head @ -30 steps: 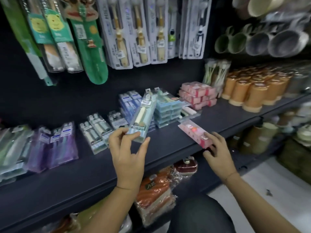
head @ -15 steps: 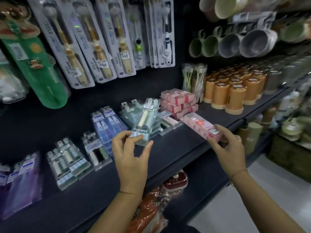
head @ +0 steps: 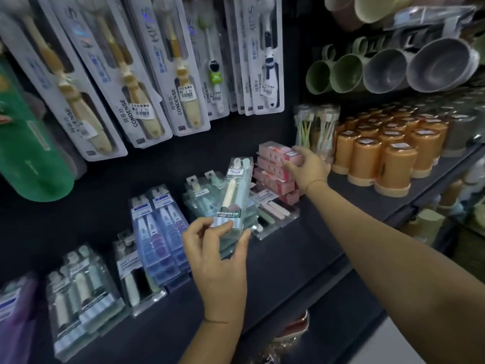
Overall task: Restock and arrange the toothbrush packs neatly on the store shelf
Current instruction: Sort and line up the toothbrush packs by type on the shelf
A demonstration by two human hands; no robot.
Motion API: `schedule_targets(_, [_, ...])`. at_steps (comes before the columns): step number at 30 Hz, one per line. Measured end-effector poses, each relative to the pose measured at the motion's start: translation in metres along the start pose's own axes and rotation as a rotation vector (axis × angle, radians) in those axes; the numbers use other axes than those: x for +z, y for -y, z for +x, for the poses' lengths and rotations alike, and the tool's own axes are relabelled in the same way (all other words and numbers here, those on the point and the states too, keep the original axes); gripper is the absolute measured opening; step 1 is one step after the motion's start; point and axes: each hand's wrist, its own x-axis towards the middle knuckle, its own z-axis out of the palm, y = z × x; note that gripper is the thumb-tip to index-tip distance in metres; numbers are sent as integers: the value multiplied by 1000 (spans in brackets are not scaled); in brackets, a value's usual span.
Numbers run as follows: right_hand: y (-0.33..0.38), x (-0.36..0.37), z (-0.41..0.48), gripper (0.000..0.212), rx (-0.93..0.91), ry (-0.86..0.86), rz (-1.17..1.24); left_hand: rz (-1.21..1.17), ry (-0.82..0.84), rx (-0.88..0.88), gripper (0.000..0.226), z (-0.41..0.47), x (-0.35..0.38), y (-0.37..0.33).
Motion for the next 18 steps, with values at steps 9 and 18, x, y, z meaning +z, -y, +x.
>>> schedule_targets(9, [52, -21, -146, 27, -41, 17, 584, -20, -39, 66, 26, -1, -21, 8])
schedule_targets(18, [123, -17, -277, 35, 172, 574, 915, 70, 87, 161, 28, -9, -104, -3])
